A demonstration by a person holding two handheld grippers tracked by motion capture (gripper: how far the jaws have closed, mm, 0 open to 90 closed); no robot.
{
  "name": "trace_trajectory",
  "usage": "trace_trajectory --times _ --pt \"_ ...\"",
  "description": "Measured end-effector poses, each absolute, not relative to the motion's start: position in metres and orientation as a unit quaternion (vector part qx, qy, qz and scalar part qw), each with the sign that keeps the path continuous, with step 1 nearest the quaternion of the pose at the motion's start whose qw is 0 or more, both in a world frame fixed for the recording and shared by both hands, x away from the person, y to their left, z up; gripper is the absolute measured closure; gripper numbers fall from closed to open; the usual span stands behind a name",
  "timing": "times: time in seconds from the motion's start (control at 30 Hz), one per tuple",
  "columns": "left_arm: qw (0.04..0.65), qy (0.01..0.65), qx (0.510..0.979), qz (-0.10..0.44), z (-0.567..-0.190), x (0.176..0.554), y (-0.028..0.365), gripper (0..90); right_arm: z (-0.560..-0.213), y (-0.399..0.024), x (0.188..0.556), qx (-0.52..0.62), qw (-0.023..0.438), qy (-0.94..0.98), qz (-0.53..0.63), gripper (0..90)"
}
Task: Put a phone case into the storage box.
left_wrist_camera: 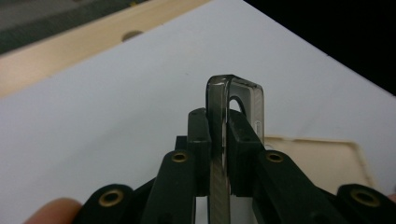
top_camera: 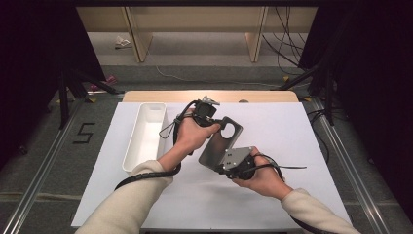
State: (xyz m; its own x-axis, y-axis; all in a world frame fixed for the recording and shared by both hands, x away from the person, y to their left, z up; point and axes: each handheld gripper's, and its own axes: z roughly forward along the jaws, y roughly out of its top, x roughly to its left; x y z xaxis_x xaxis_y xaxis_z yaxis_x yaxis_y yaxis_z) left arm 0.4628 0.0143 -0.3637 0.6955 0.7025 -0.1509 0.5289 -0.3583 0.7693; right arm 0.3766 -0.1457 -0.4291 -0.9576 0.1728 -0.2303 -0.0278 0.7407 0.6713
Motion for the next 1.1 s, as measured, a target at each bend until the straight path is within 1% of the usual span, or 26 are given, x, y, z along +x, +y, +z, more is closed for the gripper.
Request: trace_trajectory --times 0.07,0.2,0.33,0.53,0.67,0.9,1.1 --pt "0.437 0.381 0.809 0.095 -0.363 0.463 0.017 81.0 -0.428 -0.147 0.378 0.047 0.140 0.920 0.363 79.8" --pt "0.452 0.372 0.802 0.117 -0.360 0.463 0.025 81.0 -0.427 -0.152 0.378 0.069 0.138 0.913 0.377 71.2" --pt "0.459 0.360 0.799 0.144 -0.357 0.461 0.033 80.9 -0.424 -0.158 0.380 0.098 0.135 0.903 0.395 60.3" --pt "0.478 0.351 0.789 0.159 -0.353 0.460 0.047 80.9 -0.424 -0.167 0.385 0.141 0.110 0.891 0.418 44.6" --pt "0.486 0.345 0.785 0.165 -0.353 0.458 0.056 80.9 -0.425 -0.172 0.386 0.161 0.100 0.881 0.434 35.9" --pt "0.504 0.343 0.774 0.171 -0.351 0.456 0.070 81.0 -0.424 -0.186 0.390 0.193 0.097 0.861 0.461 28.0" --pt "0.516 0.342 0.765 0.179 -0.346 0.455 0.080 81.0 -0.425 -0.195 0.392 0.214 0.093 0.849 0.474 25.2"
